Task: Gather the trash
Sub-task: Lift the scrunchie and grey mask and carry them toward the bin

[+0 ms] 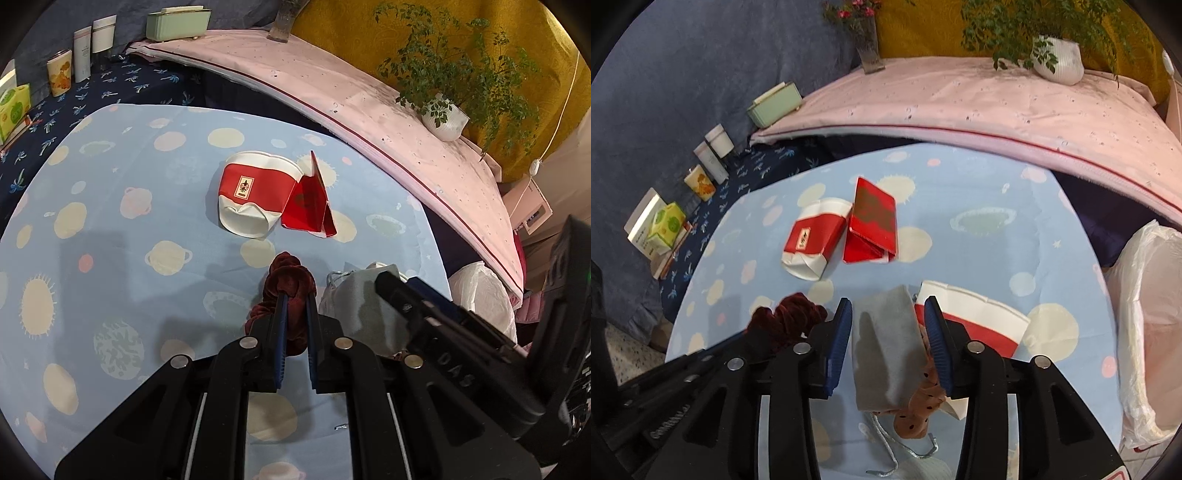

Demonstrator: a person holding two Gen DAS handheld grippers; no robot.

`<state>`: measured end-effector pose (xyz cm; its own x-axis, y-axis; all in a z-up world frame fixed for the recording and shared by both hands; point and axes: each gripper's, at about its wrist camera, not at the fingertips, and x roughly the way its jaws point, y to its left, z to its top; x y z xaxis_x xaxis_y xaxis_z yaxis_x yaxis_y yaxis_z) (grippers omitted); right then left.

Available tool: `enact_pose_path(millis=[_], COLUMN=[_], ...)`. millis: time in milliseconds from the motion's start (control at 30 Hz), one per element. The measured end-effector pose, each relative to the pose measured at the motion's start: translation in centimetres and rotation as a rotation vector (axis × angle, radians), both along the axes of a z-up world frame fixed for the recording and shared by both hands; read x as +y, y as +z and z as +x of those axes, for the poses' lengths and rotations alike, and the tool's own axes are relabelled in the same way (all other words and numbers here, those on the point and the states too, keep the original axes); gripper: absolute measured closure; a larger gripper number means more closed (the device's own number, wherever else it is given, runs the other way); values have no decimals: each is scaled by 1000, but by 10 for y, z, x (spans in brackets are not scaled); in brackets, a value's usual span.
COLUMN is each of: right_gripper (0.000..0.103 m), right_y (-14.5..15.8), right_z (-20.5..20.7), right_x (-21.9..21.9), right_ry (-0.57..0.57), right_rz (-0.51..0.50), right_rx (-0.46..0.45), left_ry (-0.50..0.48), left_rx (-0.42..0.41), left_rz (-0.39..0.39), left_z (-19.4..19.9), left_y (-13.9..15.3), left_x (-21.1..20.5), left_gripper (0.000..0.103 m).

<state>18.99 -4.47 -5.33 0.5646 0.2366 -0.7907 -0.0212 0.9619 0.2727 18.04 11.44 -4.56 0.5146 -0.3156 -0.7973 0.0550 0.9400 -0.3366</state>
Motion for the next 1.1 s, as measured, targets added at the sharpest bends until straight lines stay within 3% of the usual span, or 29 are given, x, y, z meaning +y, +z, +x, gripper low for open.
enact_pose_path(millis=[67,100,167,600,733,800,900,1100], right_gripper=[69,84,97,98,98,98,98,98], right_y=[-5,-6,-3,66,81,81,69,23], right_z=[3,4,4,-10,-14,-12,-8,-15], right_x=[2,3,4,-8,-20,-21,-29,-33], right_ry=[13,22,34,41,30,16,15,-42], right_rz=[0,4,17,116,205,177,253,96], right_rx=[11,14,8,-135,-154,-143,-80,10], left_ry=[2,3,5,-20,-32,-33,-35,-39], left_rx=[1,1,-2,-73,-104,-111,-115,-97], left_rz=[-1,0,1,-6,-7,-9,-5,14], left_z=[2,2,3,-1,-6,-8,-11,-14], left_y=[0,0,2,39,54,59,61,53], left_x=[1,1,1,-14,-20,-21,-22,-23], left_gripper=[94,94,94,95,95,95,95,95])
